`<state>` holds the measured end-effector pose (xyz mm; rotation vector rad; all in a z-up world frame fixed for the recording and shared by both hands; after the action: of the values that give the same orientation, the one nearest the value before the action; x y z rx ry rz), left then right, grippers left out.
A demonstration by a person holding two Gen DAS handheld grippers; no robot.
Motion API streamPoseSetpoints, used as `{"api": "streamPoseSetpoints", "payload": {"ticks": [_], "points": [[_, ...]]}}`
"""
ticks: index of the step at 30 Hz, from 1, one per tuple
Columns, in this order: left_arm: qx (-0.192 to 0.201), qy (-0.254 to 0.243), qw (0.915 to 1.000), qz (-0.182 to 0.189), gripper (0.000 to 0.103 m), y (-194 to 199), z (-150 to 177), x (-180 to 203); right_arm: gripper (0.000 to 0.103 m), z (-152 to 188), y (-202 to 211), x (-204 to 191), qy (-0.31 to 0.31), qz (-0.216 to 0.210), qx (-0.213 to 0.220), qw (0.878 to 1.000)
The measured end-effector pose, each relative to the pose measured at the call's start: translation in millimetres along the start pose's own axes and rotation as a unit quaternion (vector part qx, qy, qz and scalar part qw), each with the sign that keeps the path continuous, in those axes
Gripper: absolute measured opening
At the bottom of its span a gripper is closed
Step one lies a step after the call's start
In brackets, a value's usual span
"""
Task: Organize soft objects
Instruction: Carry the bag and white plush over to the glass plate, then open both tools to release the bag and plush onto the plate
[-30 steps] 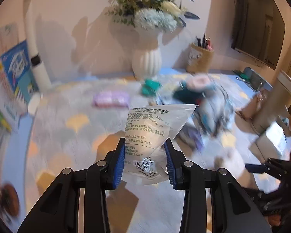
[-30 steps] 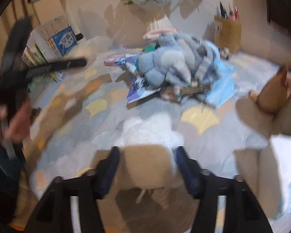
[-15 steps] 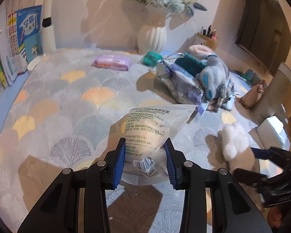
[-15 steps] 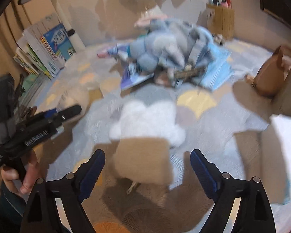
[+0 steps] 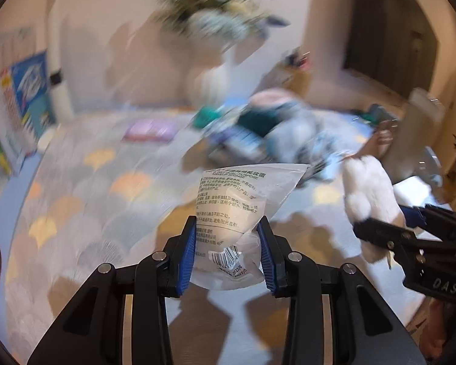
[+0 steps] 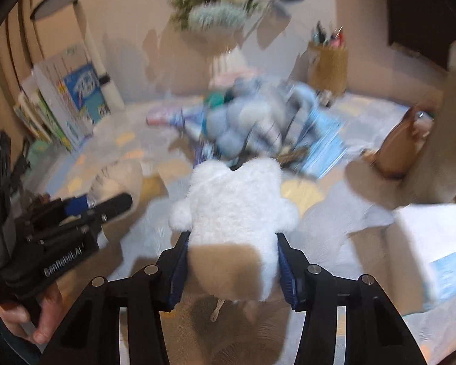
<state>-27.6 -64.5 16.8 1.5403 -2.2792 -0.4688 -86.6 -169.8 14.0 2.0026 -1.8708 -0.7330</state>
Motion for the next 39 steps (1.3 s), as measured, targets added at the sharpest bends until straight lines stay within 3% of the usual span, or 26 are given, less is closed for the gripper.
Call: {"api": "streamPoseSetpoints", "payload": {"ticks": [4,10,13,23,27,33,34,36,39], "points": [[0.005,-0.020,0.9991,0.038,0.035,2,-21,43,0.050,-23,33,22,-0.008,0.028,0.033,0.999],[-0.005,-0.042,0.9924,0.115,0.035,-6,-43,120,0.050,-33,78,87,-0.069,0.061,0.040,0.995],[-0.007,-0.061,0.9861,0.154,0.035,-8,-48,163,0.050,-32,108,138,-0.122,0.078,0.052,0.988],[-0.012,-0.130,0.9583,0.254,0.035,-12,-60,299,0.050,-36,172,267,-0.186,0.184,0.090,0.961],[-0.011,-0.140,0.9547,0.262,0.035,-22,-70,343,0.051,-48,183,305,-0.202,0.209,0.096,0.952],[-0.017,-0.132,0.9616,0.240,0.039,-62,-81,394,0.056,-62,179,364,-0.252,0.239,0.081,0.934],[-0.017,-0.131,0.9633,0.234,0.044,-68,-82,397,0.064,-63,176,373,-0.260,0.243,0.075,0.931],[-0.024,-0.131,0.9653,0.225,0.067,-81,-78,403,0.066,-63,171,389,-0.283,0.235,0.068,0.927],[-0.040,-0.120,0.9627,0.239,0.067,-81,-70,406,0.066,-56,172,407,-0.310,0.223,0.052,0.923]]}}
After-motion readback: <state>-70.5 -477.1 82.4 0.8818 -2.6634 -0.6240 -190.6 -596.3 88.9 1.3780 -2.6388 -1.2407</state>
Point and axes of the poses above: each gripper's, at about its wrist camera, not at the fingertips, and y roughly against the way its jaws point, x to its right, z to its underside, the point moved 6 cm from there along -y, roughly the way its jaws point, and after that the axes turned 14 degrees about x, right-handed, at the moved point
